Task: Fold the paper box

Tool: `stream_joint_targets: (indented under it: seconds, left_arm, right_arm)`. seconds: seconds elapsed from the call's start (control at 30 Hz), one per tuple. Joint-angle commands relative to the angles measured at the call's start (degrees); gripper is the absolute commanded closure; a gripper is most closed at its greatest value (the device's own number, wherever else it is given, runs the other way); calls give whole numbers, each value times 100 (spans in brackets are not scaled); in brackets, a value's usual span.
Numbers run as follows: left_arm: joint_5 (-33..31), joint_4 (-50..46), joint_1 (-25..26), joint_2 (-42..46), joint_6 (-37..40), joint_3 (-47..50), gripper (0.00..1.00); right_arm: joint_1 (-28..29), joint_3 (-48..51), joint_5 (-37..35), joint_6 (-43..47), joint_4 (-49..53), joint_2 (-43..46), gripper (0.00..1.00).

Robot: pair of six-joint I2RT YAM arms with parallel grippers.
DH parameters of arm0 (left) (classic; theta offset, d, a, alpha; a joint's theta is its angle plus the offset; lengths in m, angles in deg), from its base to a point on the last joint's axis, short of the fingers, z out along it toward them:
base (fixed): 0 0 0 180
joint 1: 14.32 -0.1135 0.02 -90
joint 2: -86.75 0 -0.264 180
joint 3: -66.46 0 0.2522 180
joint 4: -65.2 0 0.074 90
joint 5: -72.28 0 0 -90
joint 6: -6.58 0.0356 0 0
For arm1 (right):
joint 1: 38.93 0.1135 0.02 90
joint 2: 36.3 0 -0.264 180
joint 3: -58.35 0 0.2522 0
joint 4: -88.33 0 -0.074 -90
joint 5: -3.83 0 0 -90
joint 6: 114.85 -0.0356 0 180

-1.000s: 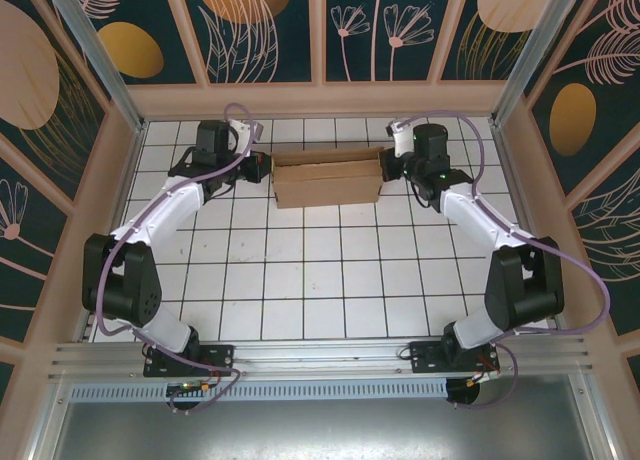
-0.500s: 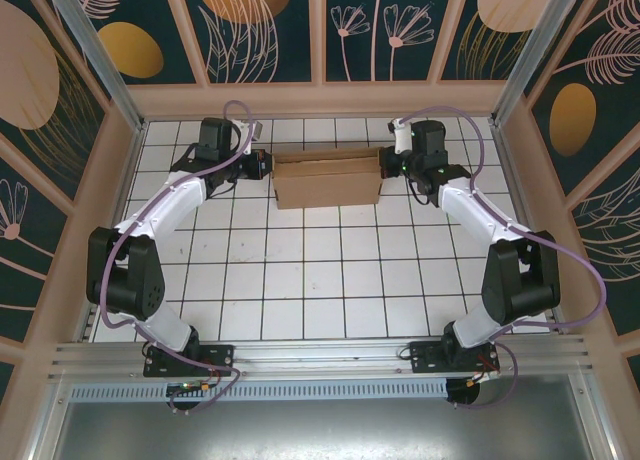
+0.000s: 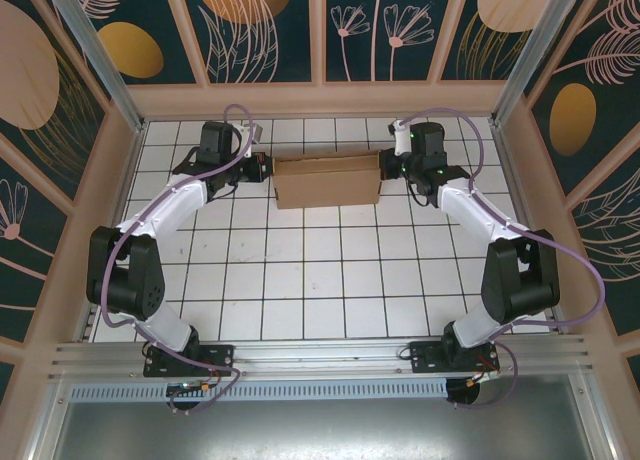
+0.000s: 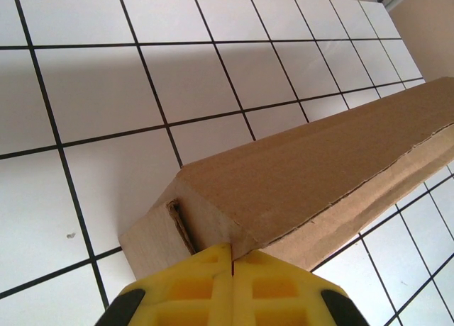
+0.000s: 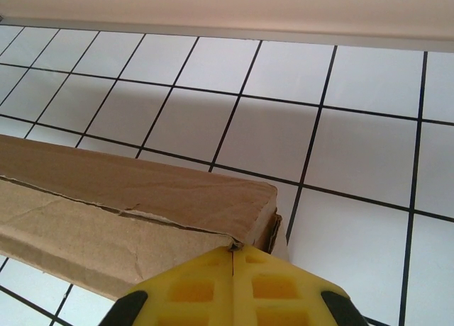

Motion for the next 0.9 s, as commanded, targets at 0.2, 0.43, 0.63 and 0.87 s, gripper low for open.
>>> stream_joint_targets:
  seconds: [0.2,0.43,0.63,0.87]
  left_arm:
    - [32,-411,105,-112,-85,126,100]
    - [-47,-102,112,-39,-293,581,100]
    - [-153,421,195,119,-658,1110,100]
    - [-499,305,361,68,-395,1059,100]
  right_arm:
    - [19,-151,70,-266,611,-91,100]
    - [19,611,-27,-295,178,-137,100]
    - [44,1245,-393,-556,-507,85,96]
    - [36,1664,118,-481,-1152,778,60]
